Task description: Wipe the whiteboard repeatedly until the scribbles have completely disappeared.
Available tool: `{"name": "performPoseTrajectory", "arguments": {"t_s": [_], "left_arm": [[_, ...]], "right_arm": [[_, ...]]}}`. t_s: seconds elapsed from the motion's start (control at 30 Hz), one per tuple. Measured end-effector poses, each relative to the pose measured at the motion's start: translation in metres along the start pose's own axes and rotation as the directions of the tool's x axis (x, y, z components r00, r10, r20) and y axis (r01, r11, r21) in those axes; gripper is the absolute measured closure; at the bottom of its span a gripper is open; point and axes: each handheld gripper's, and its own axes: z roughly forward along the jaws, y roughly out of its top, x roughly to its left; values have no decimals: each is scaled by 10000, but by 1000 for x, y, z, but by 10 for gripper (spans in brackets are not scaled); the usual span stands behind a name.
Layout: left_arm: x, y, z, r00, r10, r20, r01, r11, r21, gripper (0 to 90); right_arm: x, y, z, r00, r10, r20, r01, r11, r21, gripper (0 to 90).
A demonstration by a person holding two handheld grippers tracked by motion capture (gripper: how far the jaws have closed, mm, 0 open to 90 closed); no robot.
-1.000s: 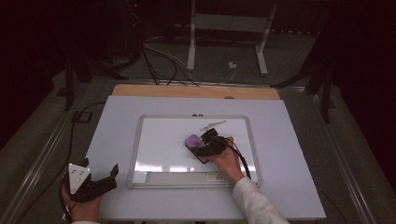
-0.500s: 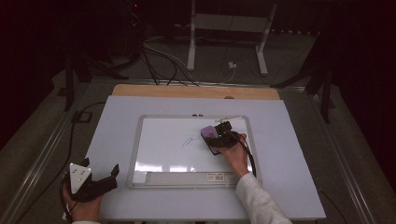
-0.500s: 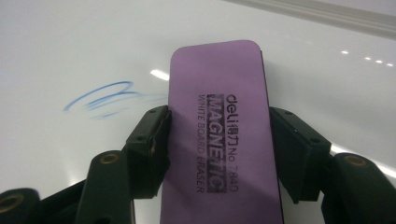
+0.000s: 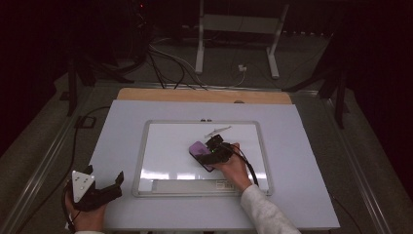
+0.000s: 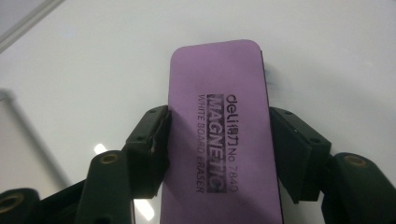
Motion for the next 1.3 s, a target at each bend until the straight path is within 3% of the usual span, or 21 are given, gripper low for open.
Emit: {"name": "performPoseTrajectory", "arguments": {"t_s": [0.13, 0.23, 0.33, 0.4, 0.53, 0.63, 0.8, 0.87, 0.93, 1.03, 1.17, 1.23, 1.3], "left_arm": [[0, 0, 0, 10000, -6, -11, 6, 10000, 0, 7], [0, 0, 0, 10000, 17, 0, -17, 10000, 28, 7], [-1, 0, 1, 10000, 12, -10, -12, 10000, 23, 7], [-1, 0, 1, 10000, 20, -4, -20, 10000, 21, 7], [-2, 0, 1, 10000, 54, 8, -54, 10000, 42, 7], [-2, 0, 1, 10000, 51, 3, -51, 10000, 44, 7], [-2, 0, 1, 10000, 46, 2, -46, 10000, 41, 7], [-1, 0, 1, 10000, 45, -3, -45, 10000, 26, 7], [-1, 0, 0, 10000, 40, -10, -40, 10000, 27, 7], [-1, 0, 0, 10000, 11, 2, -11, 10000, -1, 7], [0, 0, 0, 10000, 20, 2, -20, 10000, 6, 7], [-1, 0, 0, 10000, 46, 7, -46, 10000, 16, 7], [-2, 0, 1, 10000, 74, 25, -74, 10000, 34, 7]], "right_arm": [[-25, 0, -4, 9938, 846, 721, -827, 9962, -279, 414], [-44, -1, -9, 9784, 1625, 1275, -1575, 9863, -483, 414], [-49, -1, -11, 9701, 1929, 1472, -1866, 9809, -554, 414], [-44, 0, -10, 9718, 1796, 1527, -1737, 9834, -516, 414], [-29, 1, -5, 9898, 1168, 816, -1149, 9930, -267, 414], [-12, 3, 0, 9985, 476, 265, -475, 9989, -43, 414], [12, 4, 5, 9956, -641, -680, 659, 9975, 247, 414], [11, 4, 5, 9957, -603, -707, 624, 9977, 279, 414], [6, 5, 5, 9981, -423, -440, 431, 9989, 169, 414], [-10, 7, 4, 9993, 290, 234, -289, 9996, -53, 414], [-30, 8, 0, 9820, 1277, 1390, -1233, 9916, -399, 414], [-34, 9, -1, 9765, 1613, 1432, -1567, 9867, -430, 414], [-30, 10, 0, 9758, 1416, 1666, -1368, 9898, -396, 414]]}}
